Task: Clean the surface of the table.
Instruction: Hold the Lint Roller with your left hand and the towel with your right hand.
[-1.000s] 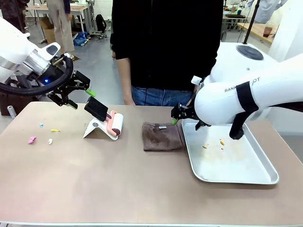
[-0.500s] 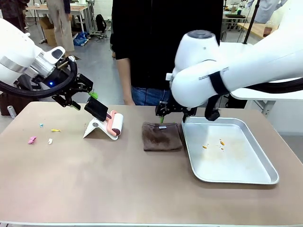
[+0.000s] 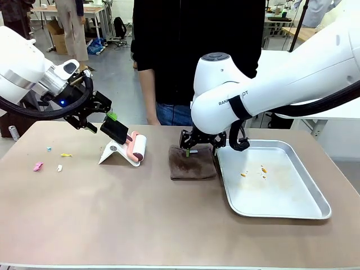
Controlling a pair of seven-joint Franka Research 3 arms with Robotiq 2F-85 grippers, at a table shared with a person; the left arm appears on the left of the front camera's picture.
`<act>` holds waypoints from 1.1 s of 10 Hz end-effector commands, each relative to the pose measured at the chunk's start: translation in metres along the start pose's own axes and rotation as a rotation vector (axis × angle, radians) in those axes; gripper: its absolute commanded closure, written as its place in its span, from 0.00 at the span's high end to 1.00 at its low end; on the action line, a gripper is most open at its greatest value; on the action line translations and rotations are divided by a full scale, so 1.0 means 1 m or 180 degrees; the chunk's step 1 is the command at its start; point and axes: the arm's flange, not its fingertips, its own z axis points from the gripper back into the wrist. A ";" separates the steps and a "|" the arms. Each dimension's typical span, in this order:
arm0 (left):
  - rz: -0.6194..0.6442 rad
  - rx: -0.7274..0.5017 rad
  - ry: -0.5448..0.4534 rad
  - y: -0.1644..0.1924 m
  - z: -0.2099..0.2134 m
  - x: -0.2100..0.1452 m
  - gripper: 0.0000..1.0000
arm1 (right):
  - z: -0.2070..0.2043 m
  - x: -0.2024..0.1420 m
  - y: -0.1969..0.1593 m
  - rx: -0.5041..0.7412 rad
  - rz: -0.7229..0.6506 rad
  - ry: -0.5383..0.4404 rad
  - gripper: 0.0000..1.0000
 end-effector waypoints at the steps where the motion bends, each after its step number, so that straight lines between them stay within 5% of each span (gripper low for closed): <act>1: -0.0076 -0.0182 0.0007 0.004 -0.001 0.003 1.00 | -0.001 0.002 0.008 -0.0138 -0.0156 -0.0046 1.00; 11: 0.0046 -0.0349 0.0030 0.004 -0.022 0.004 1.00 | -0.024 0.012 0.008 -0.0211 -0.0297 0.0028 1.00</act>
